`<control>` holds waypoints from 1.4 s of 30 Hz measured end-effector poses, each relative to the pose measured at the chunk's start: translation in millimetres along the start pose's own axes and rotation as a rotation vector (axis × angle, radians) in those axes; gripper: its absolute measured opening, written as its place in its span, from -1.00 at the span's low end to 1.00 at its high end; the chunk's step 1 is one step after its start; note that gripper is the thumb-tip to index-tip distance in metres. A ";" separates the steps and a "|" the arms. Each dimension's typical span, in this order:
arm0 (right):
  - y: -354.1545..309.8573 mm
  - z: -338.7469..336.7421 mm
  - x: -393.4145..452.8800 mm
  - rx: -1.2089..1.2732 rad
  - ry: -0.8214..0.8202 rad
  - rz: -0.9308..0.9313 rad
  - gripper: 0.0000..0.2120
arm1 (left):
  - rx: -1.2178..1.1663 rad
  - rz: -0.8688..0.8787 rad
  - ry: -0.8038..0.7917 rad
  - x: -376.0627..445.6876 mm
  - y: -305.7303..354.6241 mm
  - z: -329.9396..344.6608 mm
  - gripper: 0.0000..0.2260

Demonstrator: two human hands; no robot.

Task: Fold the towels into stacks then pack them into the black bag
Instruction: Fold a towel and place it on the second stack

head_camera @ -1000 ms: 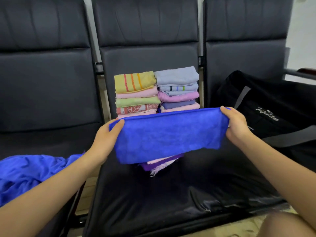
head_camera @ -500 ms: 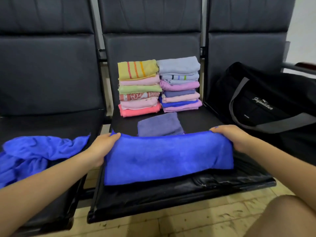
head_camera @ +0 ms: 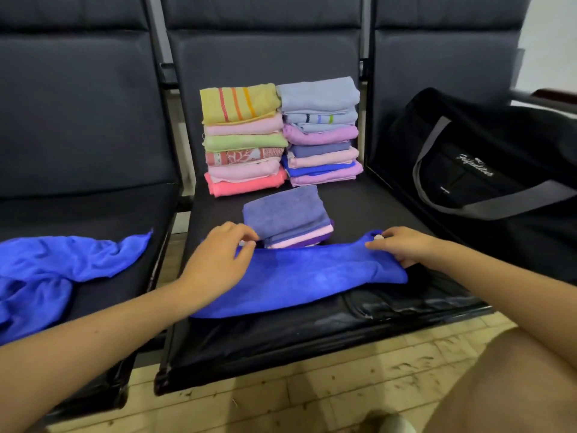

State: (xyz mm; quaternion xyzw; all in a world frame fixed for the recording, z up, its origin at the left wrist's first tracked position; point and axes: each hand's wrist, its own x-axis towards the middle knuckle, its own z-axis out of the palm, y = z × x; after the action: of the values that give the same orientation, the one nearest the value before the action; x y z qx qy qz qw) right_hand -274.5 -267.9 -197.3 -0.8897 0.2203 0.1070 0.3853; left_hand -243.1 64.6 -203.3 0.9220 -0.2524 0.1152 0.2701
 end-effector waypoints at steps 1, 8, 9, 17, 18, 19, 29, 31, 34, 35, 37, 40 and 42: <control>2.4 -1.2 -2.9 -0.062 -0.007 -0.011 -0.78 | 0.004 0.048 -0.074 -3.4 9.2 6.1 -0.77; 20.8 0.1 -10.1 -0.346 0.070 -0.272 -0.58 | 0.257 0.066 -0.407 -25.6 18.3 39.8 -0.19; 24.5 -5.0 -11.0 -0.328 0.087 -0.313 -0.60 | 0.255 0.070 -0.416 -26.7 15.3 40.0 -0.18; 41.0 -19.3 -12.1 -0.465 0.166 -0.403 -0.64 | 0.201 0.097 -0.480 -28.4 13.7 38.6 -0.19; 38.3 -14.5 -11.0 -0.530 0.188 -0.338 -0.66 | 0.183 0.075 -0.487 -27.9 15.3 37.4 -0.19; 34.4 -9.2 -11.1 -0.590 0.217 -0.268 -0.69 | 0.165 0.052 -0.491 -27.7 17.4 35.4 -0.20; -9.8 19.3 -7.8 -0.192 0.108 0.069 -0.67 | 0.122 0.008 -0.519 -29.7 28.5 21.6 -0.31; -14.7 14.8 -9.4 0.155 0.042 0.116 -0.66 | 0.107 0.009 -0.512 -30.8 26.0 20.9 -0.43; -27.2 7.9 -19.5 0.499 -0.004 0.082 -0.76 | 0.026 -0.007 -0.485 -27.7 19.5 18.5 -0.61; -34.2 6.2 -24.5 0.560 0.008 0.047 -0.78 | -0.030 -0.021 -0.461 -25.9 17.8 16.5 -0.71; -50.7 5.1 -36.5 0.599 0.017 -0.034 -0.77 | -0.146 -0.084 -0.390 -19.9 12.9 11.3 -0.94; -77.9 16.6 -60.9 0.547 -0.088 -0.167 -0.90 | -0.348 -0.289 -0.313 -11.9 1.6 3.9 -0.89; -91.8 34.2 -74.3 0.458 -0.186 -0.234 -0.96 | -0.459 -0.418 -0.296 -9.4 -3.2 0.6 -0.86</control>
State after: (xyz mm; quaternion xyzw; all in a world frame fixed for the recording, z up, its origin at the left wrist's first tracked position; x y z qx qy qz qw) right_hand -297.0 -164.2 -135.2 -0.7852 0.0981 0.0905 0.6047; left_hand -249.3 70.4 -208.5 0.8757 -0.1139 -0.1377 0.4487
